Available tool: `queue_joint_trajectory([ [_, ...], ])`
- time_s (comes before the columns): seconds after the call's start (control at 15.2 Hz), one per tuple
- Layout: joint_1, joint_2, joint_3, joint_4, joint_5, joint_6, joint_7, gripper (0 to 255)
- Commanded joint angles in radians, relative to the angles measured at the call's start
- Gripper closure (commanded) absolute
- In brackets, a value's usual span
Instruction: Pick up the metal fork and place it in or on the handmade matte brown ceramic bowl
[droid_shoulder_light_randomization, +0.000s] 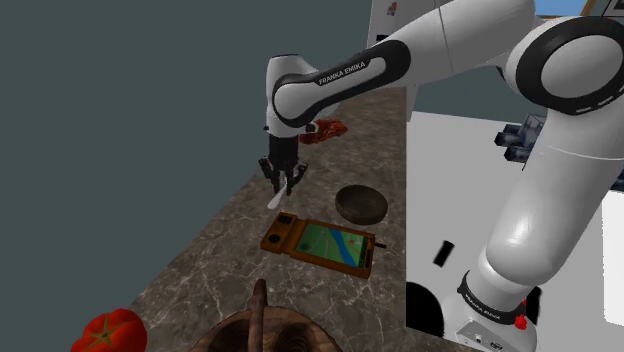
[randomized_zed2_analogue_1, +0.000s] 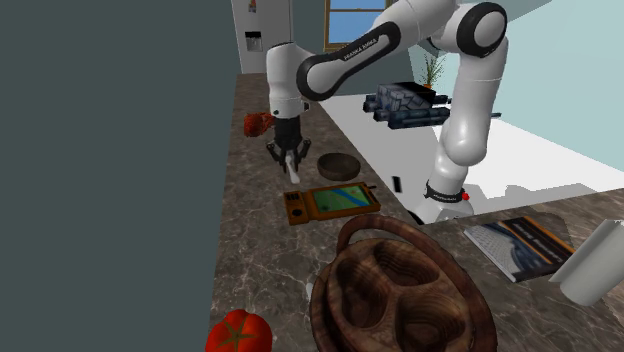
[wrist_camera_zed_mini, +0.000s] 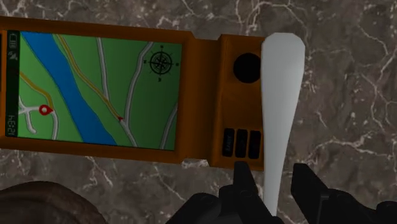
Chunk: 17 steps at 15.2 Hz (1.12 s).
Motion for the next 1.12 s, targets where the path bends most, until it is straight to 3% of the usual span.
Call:
queue_joint_trajectory([
  [0.0,-0.022,-0.06,-0.014,-0.076,0.028,0.015,-0.051,255],
  [0.53,-0.091,-0.283,-0.108,-0.322,0.101,0.019,-0.26,255],
  [1.06,-0.156,-0.457,-0.237,-0.501,0.091,-0.006,-0.454,255],
])
